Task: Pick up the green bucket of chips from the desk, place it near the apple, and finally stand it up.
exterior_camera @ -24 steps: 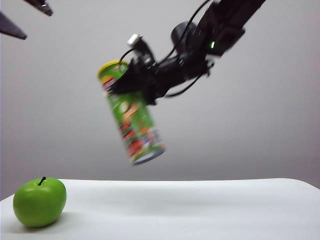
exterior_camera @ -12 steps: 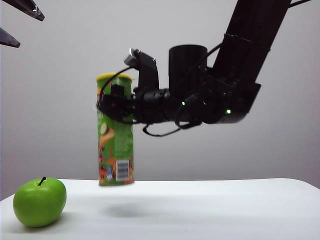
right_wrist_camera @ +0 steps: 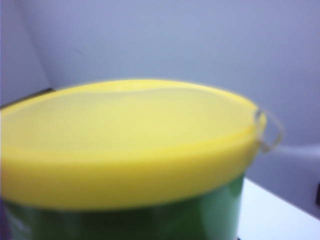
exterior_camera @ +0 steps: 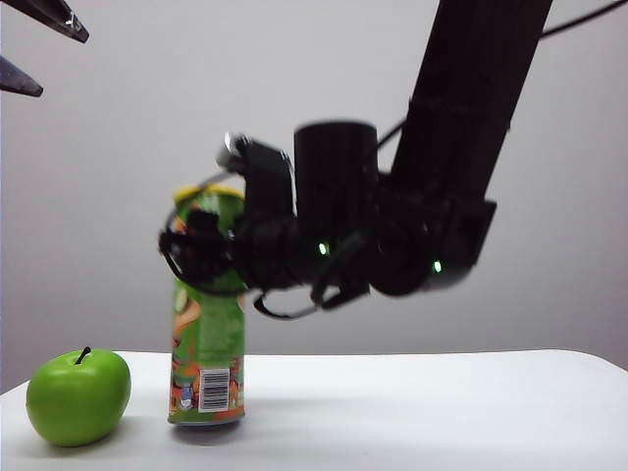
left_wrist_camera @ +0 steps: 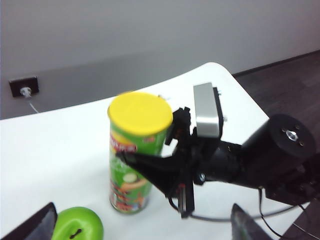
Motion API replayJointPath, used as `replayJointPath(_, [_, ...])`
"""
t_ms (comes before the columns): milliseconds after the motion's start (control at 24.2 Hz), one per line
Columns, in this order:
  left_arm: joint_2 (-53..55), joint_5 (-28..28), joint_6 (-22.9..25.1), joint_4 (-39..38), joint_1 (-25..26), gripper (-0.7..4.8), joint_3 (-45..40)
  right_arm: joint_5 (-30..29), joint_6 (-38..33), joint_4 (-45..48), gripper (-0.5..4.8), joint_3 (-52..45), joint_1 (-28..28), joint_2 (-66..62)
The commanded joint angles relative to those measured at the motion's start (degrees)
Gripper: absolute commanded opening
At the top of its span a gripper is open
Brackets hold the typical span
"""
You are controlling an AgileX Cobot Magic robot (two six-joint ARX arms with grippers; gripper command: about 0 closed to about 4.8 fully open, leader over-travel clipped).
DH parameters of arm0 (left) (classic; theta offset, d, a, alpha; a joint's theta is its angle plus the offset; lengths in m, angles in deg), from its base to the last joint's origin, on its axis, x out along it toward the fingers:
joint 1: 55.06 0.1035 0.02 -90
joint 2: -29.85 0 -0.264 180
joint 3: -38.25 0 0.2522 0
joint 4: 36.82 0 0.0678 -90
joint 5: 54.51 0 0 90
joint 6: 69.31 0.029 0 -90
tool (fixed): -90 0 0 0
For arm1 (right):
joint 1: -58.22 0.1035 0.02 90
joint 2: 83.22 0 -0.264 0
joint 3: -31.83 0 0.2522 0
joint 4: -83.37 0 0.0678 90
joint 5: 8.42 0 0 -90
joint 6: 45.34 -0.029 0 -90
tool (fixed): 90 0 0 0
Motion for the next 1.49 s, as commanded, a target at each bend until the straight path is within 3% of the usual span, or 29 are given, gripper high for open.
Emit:
replayJointPath(41, [-0.22, -0.85, 0.37, 0.15, -0.02, 4.79, -1.31, 1.44, -0.57, 0.98, 2.41, 0.15, 0.24, 0.15])
replayJointPath(496, [-0.22, -3.61, -0.07, 3.54, 0.00, 4.79, -6.40, 3.96, -0.22, -0.87, 2.45, 0.09, 2.95, -0.90])
replayJointPath(743, [-0.22, -3.61, -0.07, 3.56, -0.02, 4.79, -6.40, 5.42, -0.24, -3.15, 2.85, 0.07, 2.36, -1.16])
replayJointPath(950, [-0.22, -3.61, -0.07, 3.56, -0.02, 4.79, -6.40, 5.40, -0.26, -4.55, 4.77, 0.07, 2.36, -1.16])
replayJointPath(1487, [-0.22, -5.31, -0.31, 3.56, -0.02, 4.79, -6.38, 3.52, -2.01, -5.33, 4.79, -4.39, 2.38, 2.01])
